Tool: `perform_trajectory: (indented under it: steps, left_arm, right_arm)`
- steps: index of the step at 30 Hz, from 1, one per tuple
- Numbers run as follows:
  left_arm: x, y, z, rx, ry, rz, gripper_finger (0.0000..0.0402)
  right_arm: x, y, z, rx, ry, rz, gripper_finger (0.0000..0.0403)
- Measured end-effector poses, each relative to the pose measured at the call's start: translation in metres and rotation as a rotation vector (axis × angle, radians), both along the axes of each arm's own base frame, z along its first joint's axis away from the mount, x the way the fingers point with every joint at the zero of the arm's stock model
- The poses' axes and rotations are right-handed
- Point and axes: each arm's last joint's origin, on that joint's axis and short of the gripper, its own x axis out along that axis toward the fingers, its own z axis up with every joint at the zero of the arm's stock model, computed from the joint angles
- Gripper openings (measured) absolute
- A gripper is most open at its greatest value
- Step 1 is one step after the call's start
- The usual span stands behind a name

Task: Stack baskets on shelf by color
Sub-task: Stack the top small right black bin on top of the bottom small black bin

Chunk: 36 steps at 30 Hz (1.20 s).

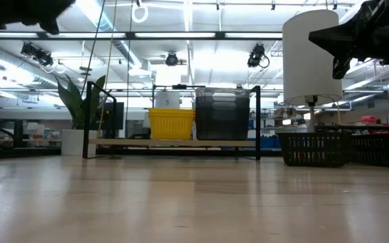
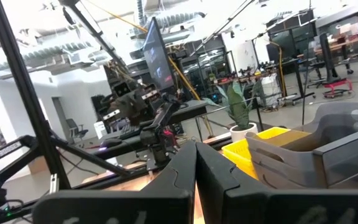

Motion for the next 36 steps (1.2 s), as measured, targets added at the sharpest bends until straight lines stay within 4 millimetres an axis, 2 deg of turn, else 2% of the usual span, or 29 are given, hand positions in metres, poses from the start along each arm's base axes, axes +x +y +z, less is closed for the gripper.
perform_trajectory:
  steps: [4, 10, 14, 18, 20, 23, 27, 31, 36]
  left_arm:
    - [0.0, 0.005, -0.001, -0.067, 0.015, 0.117, 0.001]
    - [0.001, 0.006, -0.001, -0.129, 0.002, 0.122, 0.0013]
    - [0.001, 0.006, -0.001, -0.176, -0.009, 0.108, 0.0026]
    - [0.001, 0.006, -0.001, -0.169, -0.006, 0.11, 0.0035]
    - [0.001, 0.006, -0.001, -0.167, -0.004, 0.11, 0.0035]
    - [0.001, 0.006, -0.002, -0.166, -0.003, 0.11, 0.0032]
    - [0.001, 0.006, -0.002, -0.165, -0.002, 0.11, 0.0024]
    - [0.001, 0.006, -0.002, -0.164, -0.001, 0.111, 0.0026]
    - [0.001, 0.006, -0.002, -0.162, -0.001, 0.111, 0.0035]
  right_arm:
    - [0.0, 0.0, 0.0, 0.006, -0.005, 0.001, 0.0016]
    - [-0.002, 0.0, 0.006, 0.016, -0.068, 0.003, 0.0016]
    - [-0.002, 0.0, 0.006, 0.143, -0.089, 0.041, 0.0016]
    - [0.002, 0.001, -0.002, 0.239, -0.006, 0.079, 0.0015]
    - [0.004, 0.001, 0.008, 0.243, 0.055, 0.078, 0.0012]
    - [0.006, 0.001, 0.035, 0.241, 0.157, 0.046, 0.0006]
    - [0.011, 0.0, 0.061, 0.265, 0.413, -0.04, 0.0003]
    - [0.021, 0.001, 0.074, 0.31, 0.703, -0.076, 0.0003]
    - [0.04, 0.007, 0.086, 0.376, 1.03, -0.006, 0.0003]
